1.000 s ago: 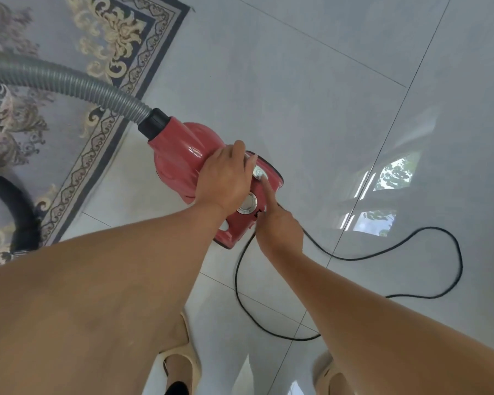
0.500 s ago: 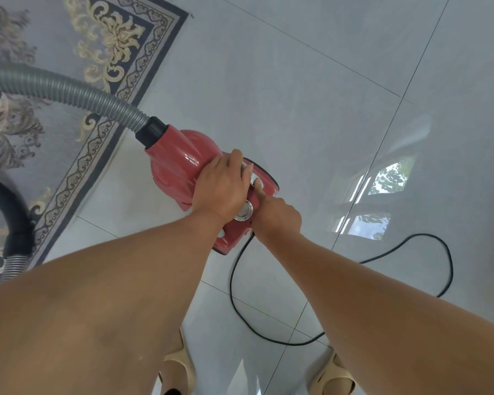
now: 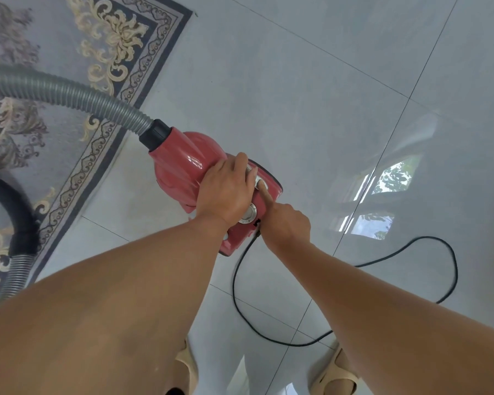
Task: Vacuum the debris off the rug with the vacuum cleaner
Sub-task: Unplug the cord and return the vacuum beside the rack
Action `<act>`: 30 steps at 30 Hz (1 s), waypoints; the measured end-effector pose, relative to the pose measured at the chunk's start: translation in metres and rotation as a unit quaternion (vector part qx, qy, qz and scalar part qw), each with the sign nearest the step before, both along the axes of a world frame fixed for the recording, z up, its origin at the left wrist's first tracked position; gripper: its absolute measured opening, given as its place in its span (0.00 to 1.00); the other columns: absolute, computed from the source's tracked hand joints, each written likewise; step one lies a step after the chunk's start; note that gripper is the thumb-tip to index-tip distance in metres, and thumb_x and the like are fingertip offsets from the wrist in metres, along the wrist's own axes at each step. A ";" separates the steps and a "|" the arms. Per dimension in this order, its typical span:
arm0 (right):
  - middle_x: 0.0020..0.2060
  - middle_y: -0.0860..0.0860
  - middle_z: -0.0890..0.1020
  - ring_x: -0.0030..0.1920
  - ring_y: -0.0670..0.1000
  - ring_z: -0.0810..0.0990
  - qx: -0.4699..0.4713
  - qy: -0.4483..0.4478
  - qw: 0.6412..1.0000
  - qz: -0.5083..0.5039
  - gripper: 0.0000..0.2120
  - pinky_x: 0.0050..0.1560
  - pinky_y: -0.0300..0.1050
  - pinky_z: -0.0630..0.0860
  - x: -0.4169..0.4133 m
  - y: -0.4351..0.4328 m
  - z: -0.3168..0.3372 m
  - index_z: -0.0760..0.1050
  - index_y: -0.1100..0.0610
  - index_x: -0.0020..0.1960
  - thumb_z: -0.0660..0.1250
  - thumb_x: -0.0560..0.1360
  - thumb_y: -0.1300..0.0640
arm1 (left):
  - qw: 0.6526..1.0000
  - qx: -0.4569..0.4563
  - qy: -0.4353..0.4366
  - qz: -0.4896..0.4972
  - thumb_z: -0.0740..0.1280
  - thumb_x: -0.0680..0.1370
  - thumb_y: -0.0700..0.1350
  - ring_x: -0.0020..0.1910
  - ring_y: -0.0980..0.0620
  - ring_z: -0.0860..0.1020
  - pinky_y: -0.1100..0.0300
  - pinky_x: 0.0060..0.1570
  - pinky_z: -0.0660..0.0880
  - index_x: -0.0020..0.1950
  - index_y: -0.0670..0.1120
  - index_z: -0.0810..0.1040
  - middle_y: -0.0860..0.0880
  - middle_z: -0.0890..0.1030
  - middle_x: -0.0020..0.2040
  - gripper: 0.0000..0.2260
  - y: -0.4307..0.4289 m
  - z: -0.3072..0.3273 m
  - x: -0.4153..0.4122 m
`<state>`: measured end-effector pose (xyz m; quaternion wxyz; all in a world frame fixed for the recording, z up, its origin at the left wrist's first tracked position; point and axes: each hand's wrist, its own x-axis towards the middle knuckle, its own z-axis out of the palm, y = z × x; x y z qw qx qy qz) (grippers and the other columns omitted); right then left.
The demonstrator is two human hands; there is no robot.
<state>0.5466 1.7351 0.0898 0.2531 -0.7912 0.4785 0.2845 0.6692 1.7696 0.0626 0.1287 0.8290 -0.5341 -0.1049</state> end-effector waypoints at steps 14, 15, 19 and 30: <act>0.31 0.49 0.70 0.29 0.49 0.68 0.034 0.010 0.999 0.000 0.38 0.30 0.45 0.65 0.012 -0.004 -0.003 0.39 0.39 0.78 0.56 0.78 0.60 | 1.000 -0.019 -0.008 0.010 0.55 0.80 0.49 0.36 0.47 0.75 0.54 0.40 0.73 0.46 0.41 0.72 0.46 0.77 0.36 0.13 0.002 0.002 -0.003; 0.31 0.49 0.70 0.29 0.49 0.68 0.039 0.014 0.999 0.000 0.38 0.29 0.44 0.64 0.012 -0.006 -0.002 0.39 0.39 0.78 0.56 0.78 0.60 | 1.000 -0.022 -0.009 0.009 0.54 0.80 0.49 0.35 0.47 0.74 0.54 0.40 0.73 0.46 0.41 0.72 0.46 0.77 0.36 0.13 0.001 0.002 -0.003; 0.32 0.50 0.70 0.30 0.49 0.69 0.048 0.020 0.999 0.004 0.39 0.31 0.45 0.66 0.011 -0.008 -0.002 0.38 0.38 0.77 0.57 0.78 0.60 | 1.000 -0.021 -0.019 0.013 0.53 0.80 0.50 0.34 0.49 0.74 0.55 0.39 0.73 0.46 0.42 0.72 0.47 0.77 0.35 0.14 0.000 0.002 -0.003; 0.32 0.49 0.68 0.36 0.53 0.73 0.065 0.005 0.998 0.002 0.38 0.35 0.46 0.69 0.010 -0.010 0.004 0.38 0.38 0.77 0.56 0.78 0.59 | 1.000 -0.009 -0.012 0.017 0.52 0.80 0.50 0.35 0.49 0.74 0.55 0.40 0.74 0.48 0.43 0.72 0.47 0.77 0.36 0.14 0.000 0.003 -0.004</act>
